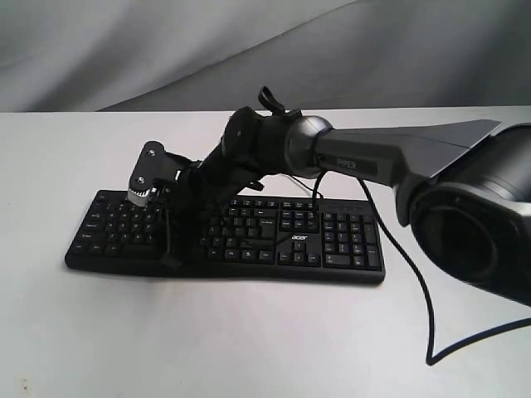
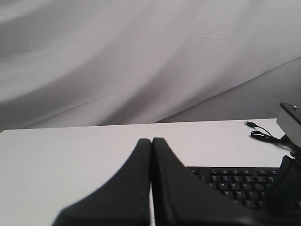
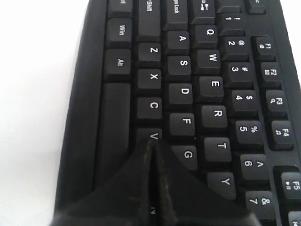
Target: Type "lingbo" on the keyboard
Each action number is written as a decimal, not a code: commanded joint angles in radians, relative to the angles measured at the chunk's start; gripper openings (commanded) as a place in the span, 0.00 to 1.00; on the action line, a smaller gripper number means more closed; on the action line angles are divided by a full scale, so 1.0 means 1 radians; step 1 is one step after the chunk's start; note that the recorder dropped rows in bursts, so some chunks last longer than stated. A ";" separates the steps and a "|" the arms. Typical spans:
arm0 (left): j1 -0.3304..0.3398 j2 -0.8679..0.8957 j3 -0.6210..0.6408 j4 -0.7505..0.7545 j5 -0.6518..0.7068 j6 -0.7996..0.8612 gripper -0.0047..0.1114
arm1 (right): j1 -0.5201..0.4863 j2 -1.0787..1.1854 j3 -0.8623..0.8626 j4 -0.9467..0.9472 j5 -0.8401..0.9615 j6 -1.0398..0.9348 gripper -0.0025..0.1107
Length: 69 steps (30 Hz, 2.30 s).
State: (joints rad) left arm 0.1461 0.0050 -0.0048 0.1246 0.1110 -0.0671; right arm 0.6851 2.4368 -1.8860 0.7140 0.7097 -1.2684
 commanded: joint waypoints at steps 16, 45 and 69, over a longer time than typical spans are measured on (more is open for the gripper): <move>-0.007 -0.005 0.005 0.000 -0.006 -0.002 0.04 | -0.089 -0.112 0.037 -0.039 0.063 0.023 0.02; -0.007 -0.005 0.005 0.000 -0.006 -0.002 0.04 | -0.137 -0.084 0.133 0.058 0.000 -0.059 0.02; -0.007 -0.005 0.005 0.000 -0.006 -0.002 0.04 | -0.137 -0.175 0.133 -0.031 0.102 -0.010 0.02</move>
State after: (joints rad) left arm 0.1461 0.0050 -0.0048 0.1246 0.1110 -0.0671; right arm 0.5531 2.3227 -1.7556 0.7233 0.7584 -1.3155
